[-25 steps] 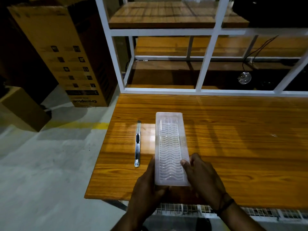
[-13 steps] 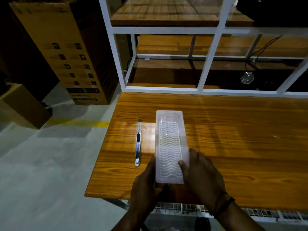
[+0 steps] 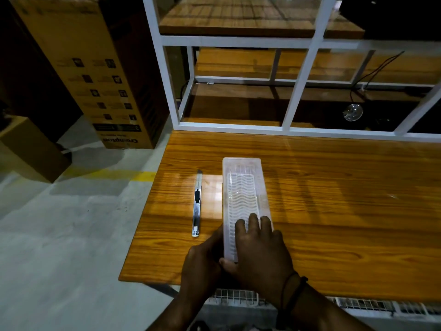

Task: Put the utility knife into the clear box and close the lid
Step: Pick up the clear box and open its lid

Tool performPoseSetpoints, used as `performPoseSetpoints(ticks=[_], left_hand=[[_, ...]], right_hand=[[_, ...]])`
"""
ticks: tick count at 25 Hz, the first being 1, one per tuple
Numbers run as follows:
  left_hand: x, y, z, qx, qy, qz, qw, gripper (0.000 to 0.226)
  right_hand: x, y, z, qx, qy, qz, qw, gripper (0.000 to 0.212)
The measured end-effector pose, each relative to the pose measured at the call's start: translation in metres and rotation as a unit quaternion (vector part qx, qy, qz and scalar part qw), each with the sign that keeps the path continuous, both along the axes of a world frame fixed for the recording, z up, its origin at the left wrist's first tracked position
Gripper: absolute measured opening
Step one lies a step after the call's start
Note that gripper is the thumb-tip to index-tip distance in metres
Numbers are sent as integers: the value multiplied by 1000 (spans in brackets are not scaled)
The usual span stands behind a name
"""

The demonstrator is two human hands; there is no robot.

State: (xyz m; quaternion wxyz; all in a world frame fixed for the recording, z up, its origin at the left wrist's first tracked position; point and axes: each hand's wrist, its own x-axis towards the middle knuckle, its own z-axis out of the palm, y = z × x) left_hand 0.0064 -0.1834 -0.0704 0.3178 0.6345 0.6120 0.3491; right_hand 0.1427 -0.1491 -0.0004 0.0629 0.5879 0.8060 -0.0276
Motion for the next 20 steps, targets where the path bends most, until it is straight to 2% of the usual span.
performPoseSetpoints(ticks=[3,7,9,12,14,16,18,20], left_hand=[[-1,1,-1,6,11,3,1000,70],[-1,3,-2,7,24,11,1000,80],[-1,4,-2,3,19,10,1000,78],[0,4,1,-4,3,-1,1000,78],[0,4,2,-9,-9,-7,1000,79],[1,4,2,-8,-4,-8,1000,85],[0,5,0,-10,9,-5,1000,89],[-1,5,1,-14,15,-9,1000,90]], right_hand=[[-2,-1,3,-12,3,15,1000,90],[5,-1,17,-16,60,7,998,85],[10,-2,24,-30,108,-2,994,87],[23,-4,29,-49,238,-23,970,90],[34,-5,30,-46,333,-46,941,88],[44,-7,31,-46,436,-77,895,74],[55,-7,30,-58,547,-93,830,60],[68,-4,26,-70,637,-144,754,57]])
